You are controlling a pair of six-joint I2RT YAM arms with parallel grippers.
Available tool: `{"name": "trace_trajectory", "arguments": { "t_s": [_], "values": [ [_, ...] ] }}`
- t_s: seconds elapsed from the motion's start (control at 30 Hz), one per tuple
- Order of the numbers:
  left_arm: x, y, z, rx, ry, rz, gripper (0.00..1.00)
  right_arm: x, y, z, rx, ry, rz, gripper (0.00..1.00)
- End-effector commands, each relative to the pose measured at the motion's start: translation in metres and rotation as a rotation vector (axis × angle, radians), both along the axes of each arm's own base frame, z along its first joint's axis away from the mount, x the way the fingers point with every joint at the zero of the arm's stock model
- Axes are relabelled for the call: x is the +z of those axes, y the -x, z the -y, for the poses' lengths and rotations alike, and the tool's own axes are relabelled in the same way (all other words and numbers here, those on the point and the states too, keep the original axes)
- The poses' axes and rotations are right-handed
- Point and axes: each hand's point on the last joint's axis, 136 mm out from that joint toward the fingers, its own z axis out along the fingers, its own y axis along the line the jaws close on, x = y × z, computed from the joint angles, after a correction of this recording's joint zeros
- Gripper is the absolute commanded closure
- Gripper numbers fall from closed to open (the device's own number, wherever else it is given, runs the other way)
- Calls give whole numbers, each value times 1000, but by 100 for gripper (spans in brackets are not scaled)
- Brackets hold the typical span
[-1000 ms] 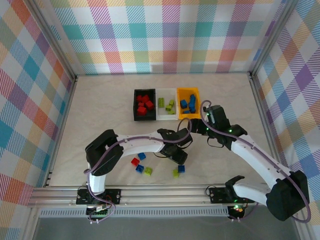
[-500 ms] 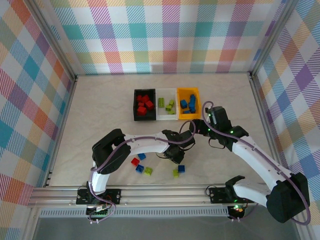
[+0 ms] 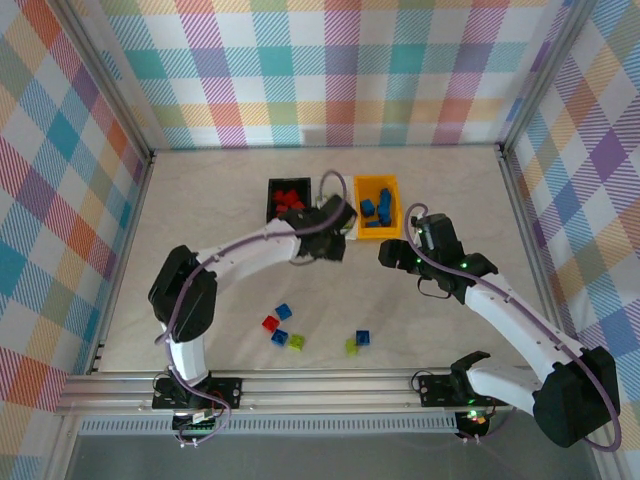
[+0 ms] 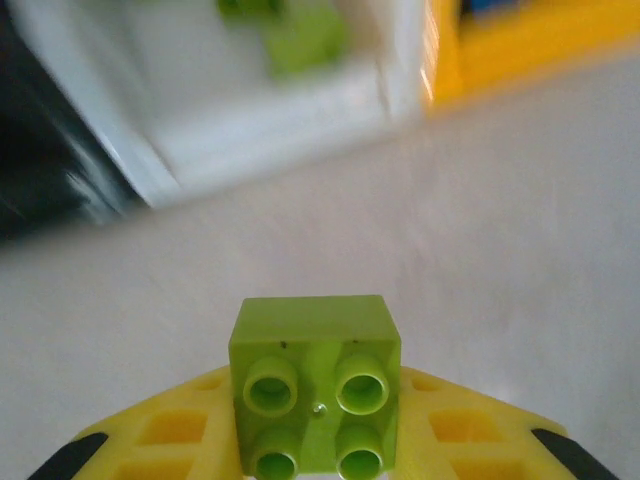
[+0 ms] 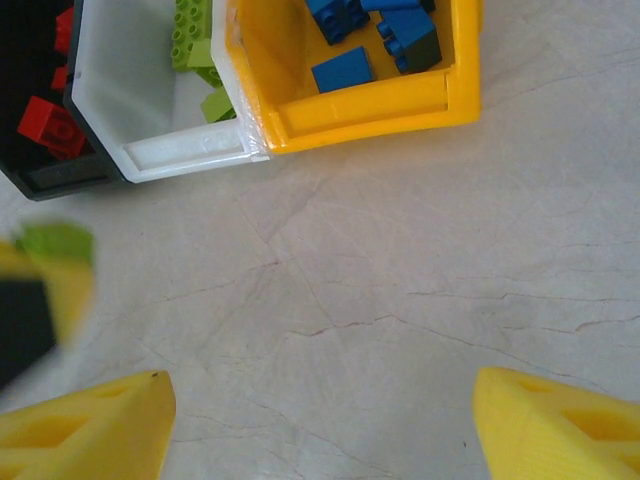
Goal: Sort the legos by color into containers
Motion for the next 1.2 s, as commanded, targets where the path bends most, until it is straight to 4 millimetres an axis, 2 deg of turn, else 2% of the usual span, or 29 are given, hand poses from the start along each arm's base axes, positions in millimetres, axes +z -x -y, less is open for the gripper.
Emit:
{"name": "trace_trajectory", "arguments": {
  "t_s": [0.0,0.17,0.27,0.43,0.57,0.6,0.73,0.83,0.9,1.0,1.17],
  "values": [
    [22,-46,1,74,20,94,72,4,1,0,-1,-23,13,22],
    [21,-101,8,132,7,121,72,0,5,-1,1,-34,5,21],
    [17,-120,10,150,-1,119,71,-1,7,0,2,-37,2,21],
    [9,-135,15,156,-15,110,65,1,11,2,2,-38,7,21],
    [16,-137,18,154,15,109,45,7,13,-4,42,-53,15,19],
    [22,-136,20,150,30,112,42,7,14,-5,52,-57,13,19],
    [57,-124,24,132,112,145,18,8,20,-19,142,-95,11,18],
    [81,-102,22,114,184,165,5,3,30,-36,239,-113,-21,19],
    [92,-86,11,122,218,170,0,-3,42,-51,317,-96,-36,19],
    [101,-57,-19,161,228,194,0,-15,67,-82,465,-69,-71,19],
    [98,-13,-95,306,138,227,0,-39,116,-143,717,-2,-136,19]
  ]
}}
